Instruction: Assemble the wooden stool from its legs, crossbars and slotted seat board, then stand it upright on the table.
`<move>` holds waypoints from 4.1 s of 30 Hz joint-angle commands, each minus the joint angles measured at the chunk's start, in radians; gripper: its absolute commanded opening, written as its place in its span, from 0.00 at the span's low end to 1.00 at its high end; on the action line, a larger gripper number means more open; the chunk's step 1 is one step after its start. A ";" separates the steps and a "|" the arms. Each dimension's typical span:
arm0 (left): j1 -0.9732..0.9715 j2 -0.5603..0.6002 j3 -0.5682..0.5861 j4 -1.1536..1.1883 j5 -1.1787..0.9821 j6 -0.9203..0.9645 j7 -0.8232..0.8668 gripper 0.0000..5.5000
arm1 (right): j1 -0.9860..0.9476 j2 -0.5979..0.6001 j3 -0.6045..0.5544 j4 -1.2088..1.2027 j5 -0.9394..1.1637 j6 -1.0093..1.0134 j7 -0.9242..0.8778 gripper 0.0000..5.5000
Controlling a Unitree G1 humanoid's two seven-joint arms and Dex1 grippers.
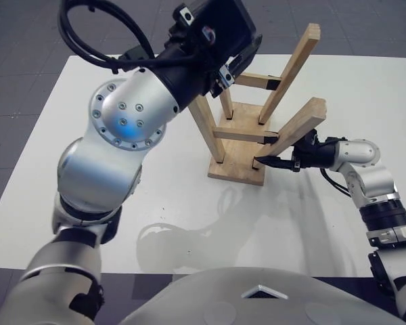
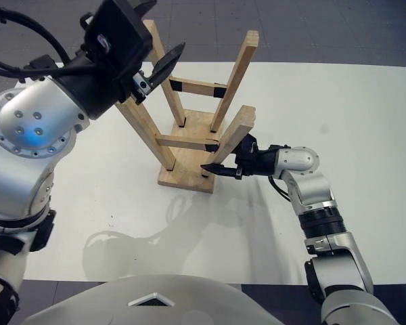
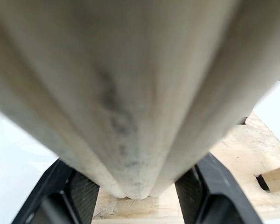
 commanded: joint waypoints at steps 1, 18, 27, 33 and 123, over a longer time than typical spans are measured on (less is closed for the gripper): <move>-0.061 0.119 -0.208 0.066 0.252 -0.212 -0.061 0.43 | 0.045 -0.005 0.026 0.012 -0.066 0.079 -0.042 0.37; 0.110 -0.019 -0.316 0.223 0.603 -0.506 -0.217 0.43 | 0.064 0.008 0.035 -0.037 -0.062 0.133 -0.098 0.37; 0.275 -0.075 -0.339 0.269 0.671 -0.633 -0.259 0.43 | 0.067 0.014 0.040 -0.043 -0.058 0.140 -0.104 0.37; 0.397 -0.060 -0.319 0.393 0.743 -0.662 -0.251 0.43 | 0.065 0.006 0.038 -0.047 -0.053 0.151 -0.094 0.37; 0.798 -0.344 0.463 0.278 0.260 -0.534 -0.016 0.43 | 0.146 -0.288 -0.252 -0.102 -0.042 0.247 0.068 0.75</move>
